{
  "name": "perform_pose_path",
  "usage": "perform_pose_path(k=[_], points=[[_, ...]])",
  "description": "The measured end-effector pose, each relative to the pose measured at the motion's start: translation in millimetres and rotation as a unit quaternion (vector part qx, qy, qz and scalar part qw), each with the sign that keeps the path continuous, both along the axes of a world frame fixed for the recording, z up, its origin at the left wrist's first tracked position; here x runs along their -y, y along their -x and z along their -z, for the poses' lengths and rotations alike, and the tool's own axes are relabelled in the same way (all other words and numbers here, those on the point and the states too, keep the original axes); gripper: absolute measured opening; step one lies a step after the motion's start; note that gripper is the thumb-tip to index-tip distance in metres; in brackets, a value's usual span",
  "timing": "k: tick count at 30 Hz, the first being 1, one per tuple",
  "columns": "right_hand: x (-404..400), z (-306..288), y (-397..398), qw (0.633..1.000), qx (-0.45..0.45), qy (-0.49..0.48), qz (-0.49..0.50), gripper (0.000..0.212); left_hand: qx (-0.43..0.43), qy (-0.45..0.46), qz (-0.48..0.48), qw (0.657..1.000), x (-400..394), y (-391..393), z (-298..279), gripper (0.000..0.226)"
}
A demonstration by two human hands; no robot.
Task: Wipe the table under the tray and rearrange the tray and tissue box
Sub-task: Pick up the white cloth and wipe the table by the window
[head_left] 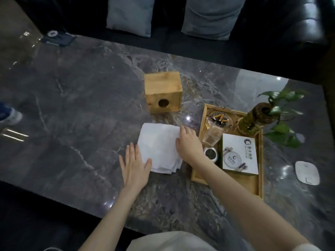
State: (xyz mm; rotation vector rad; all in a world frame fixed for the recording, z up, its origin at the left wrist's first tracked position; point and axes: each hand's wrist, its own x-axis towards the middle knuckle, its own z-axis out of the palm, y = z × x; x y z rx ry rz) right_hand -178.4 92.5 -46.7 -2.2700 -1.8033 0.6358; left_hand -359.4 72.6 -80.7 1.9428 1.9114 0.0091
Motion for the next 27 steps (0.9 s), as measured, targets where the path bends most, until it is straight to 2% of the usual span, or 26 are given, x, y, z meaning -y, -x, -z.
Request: perform_pose_path(k=[3, 7, 10, 14, 17, 21, 27], points=[[-9, 11, 2, 0.998, 0.020, 0.051, -0.012, 0.059, 0.011, 0.011, -0.010, 1.000, 3, 1, 5, 0.068], [-12, 14, 2, 0.998, -0.016, 0.060, 0.005, 0.063, 0.006, -0.016, -0.015, 1.000, 6, -3, 8, 0.065], [-12, 15, 2, 0.998, -0.031, 0.045, 0.020, 0.057, 0.022, -0.023, -0.034, 0.999, 6, -8, 2, 0.060], [-9, 18, 6, 0.993, -0.097, 0.055, 0.031, 0.039, 0.102, -0.020, -0.071, 0.992, 5, -15, -6, 0.052], [-5, 18, 9, 0.990, -0.121, 0.056, 0.040, 0.038, 0.160, -0.008, -0.117, 0.980, 4, -20, -9, 0.047], [0, 11, 5, 0.981, -0.173, 0.067, 0.062, 0.036, 0.194, 0.005, -0.161, 0.968, 0, -24, -16, 0.042], [11, -11, -7, 0.963, -0.257, 0.038, 0.074, 0.025, 0.238, 0.016, -0.166, 0.957, -6, -23, -34, 0.036]])
